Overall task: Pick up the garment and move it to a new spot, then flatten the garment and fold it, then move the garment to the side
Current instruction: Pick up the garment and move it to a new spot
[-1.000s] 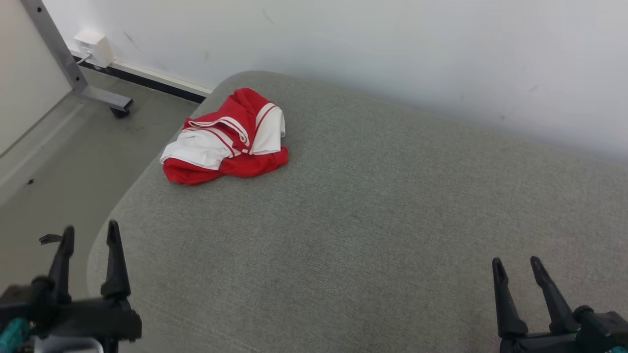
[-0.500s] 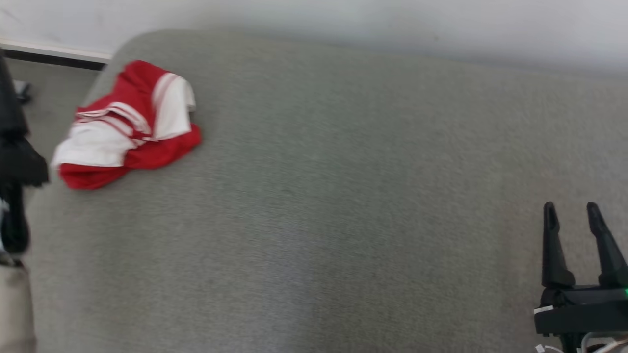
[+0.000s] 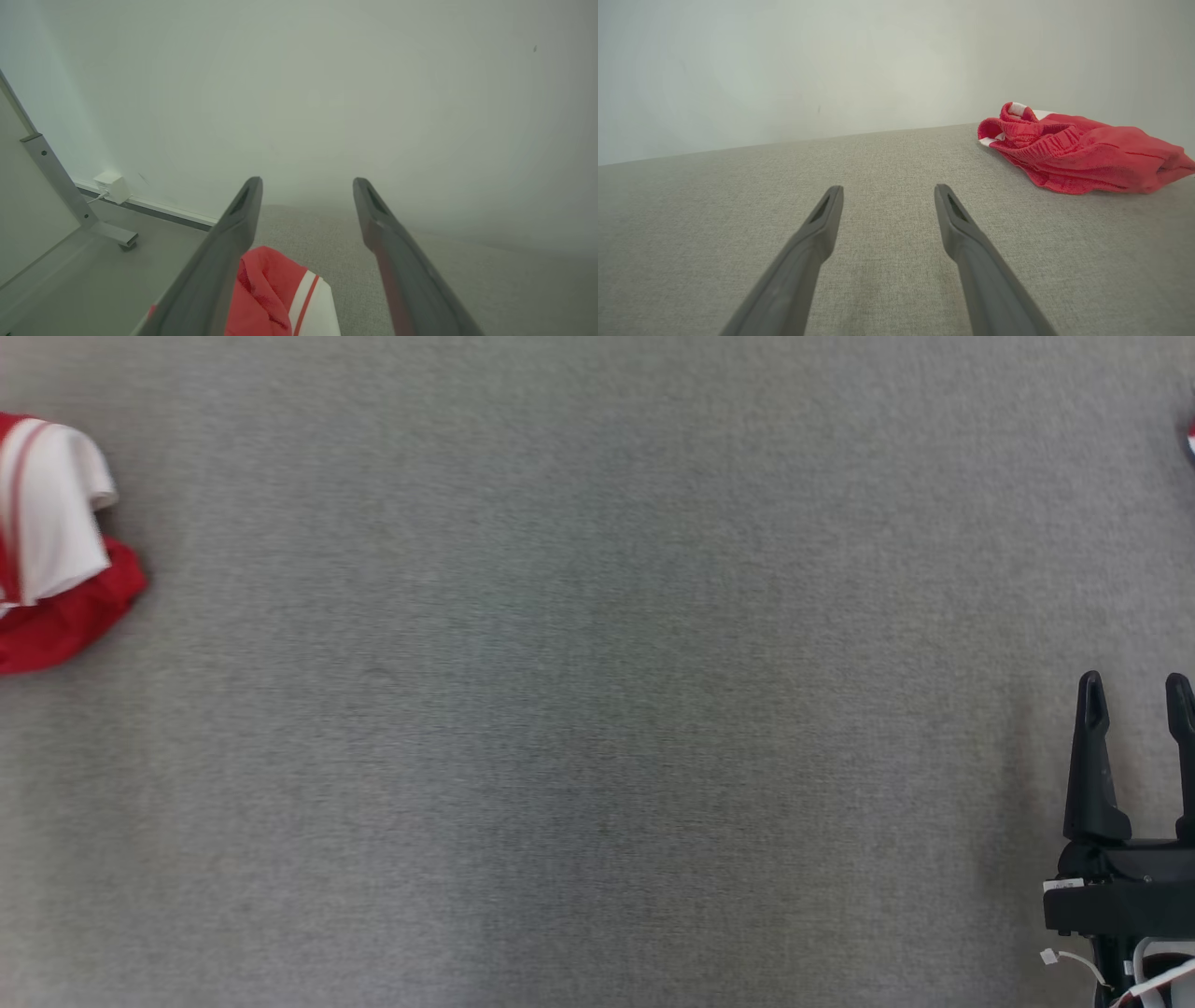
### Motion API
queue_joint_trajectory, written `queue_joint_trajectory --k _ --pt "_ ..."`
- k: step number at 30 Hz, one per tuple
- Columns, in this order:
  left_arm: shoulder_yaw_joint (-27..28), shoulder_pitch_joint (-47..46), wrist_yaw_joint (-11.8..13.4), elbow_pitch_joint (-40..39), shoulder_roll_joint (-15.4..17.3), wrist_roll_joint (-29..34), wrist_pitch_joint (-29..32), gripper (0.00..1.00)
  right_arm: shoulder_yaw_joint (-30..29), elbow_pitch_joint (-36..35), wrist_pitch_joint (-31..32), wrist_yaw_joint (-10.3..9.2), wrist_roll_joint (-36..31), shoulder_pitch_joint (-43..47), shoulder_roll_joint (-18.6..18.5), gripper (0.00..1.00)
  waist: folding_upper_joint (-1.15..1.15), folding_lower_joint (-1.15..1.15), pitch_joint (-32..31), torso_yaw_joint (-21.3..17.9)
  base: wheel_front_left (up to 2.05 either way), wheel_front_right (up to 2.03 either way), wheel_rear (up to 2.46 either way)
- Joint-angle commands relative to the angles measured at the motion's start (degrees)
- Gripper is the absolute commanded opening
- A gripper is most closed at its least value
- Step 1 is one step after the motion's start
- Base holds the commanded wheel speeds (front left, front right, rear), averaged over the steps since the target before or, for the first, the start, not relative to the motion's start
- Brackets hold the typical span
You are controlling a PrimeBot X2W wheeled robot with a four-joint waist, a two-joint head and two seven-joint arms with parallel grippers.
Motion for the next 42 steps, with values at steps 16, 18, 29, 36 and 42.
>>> queue_joint_trajectory --k 16,18,29,36,42 --pt "0.50 -2.88 -0.77 29.02 4.24 -2.76 10.79 1.00 0.54 -0.29 0.48 -0.15 -0.94 -1.43 -0.59 1.00 -0.01 -0.01 3.87 -5.55 0.00 0.00 0.00" --pt "0.36 -2.52 -1.02 31.08 4.18 -3.11 11.64 1.00 0.53 -0.43 0.66 -0.15 -0.95 -1.47 -0.74 1.00 -0.01 -0.01 3.81 -5.56 0.00 0.00 0.00" --pt "-2.82 -4.83 -0.95 30.71 4.75 -0.39 2.31 0.00 1.03 0.63 0.52 -0.15 -0.74 -1.12 -0.41 1.00 -0.01 -0.01 1.32 -5.10 0.00 0.00 0.00" --pt "-5.65 -8.82 -1.35 25.54 5.71 2.38 -7.83 0.00 2.31 2.91 -0.46 -0.15 0.12 -0.39 1.08 1.00 -0.01 -0.01 -3.20 -4.39 0.00 0.00 0.00" --pt "-9.37 -13.52 -2.26 16.08 4.19 4.97 -10.01 0.00 3.36 5.85 -1.57 -0.15 0.94 0.24 2.63 1.00 -0.01 -0.01 -7.48 -5.40 0.00 0.00 0.00"
